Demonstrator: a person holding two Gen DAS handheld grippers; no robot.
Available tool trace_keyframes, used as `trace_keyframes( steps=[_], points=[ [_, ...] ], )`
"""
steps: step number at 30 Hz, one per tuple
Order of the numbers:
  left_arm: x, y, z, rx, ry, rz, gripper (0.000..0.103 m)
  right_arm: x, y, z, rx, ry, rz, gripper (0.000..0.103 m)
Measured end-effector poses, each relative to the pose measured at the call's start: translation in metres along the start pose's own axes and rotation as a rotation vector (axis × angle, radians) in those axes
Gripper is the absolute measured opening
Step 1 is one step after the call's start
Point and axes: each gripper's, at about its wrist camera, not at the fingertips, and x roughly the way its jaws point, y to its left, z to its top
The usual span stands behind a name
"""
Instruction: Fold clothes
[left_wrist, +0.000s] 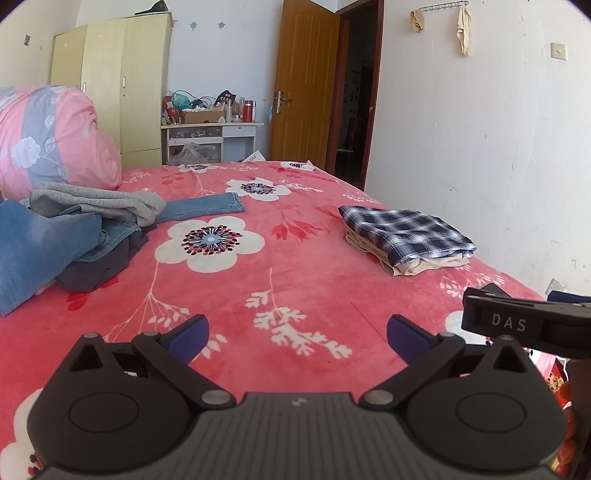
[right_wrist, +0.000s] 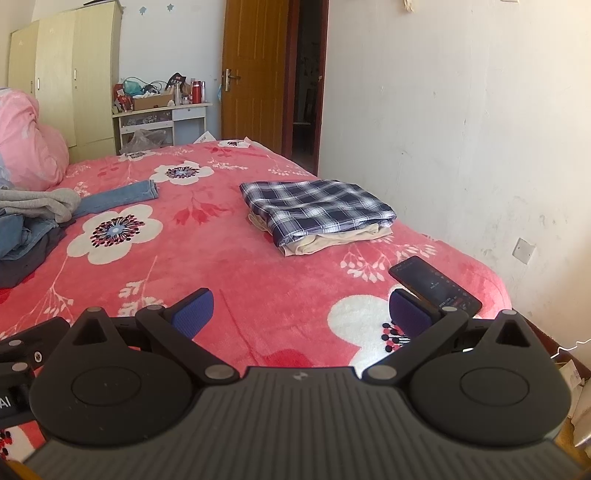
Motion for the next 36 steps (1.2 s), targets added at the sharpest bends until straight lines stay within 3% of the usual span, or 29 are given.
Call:
trace_keyframes(
  steps=[36],
  points=[
    [0.004, -0.043, -0.013, 0.037, 0.023, -0.027, 0.103, -0.001, -0.032, -0.011, 0.012, 0.014, -0.046, 0.102]
  ],
)
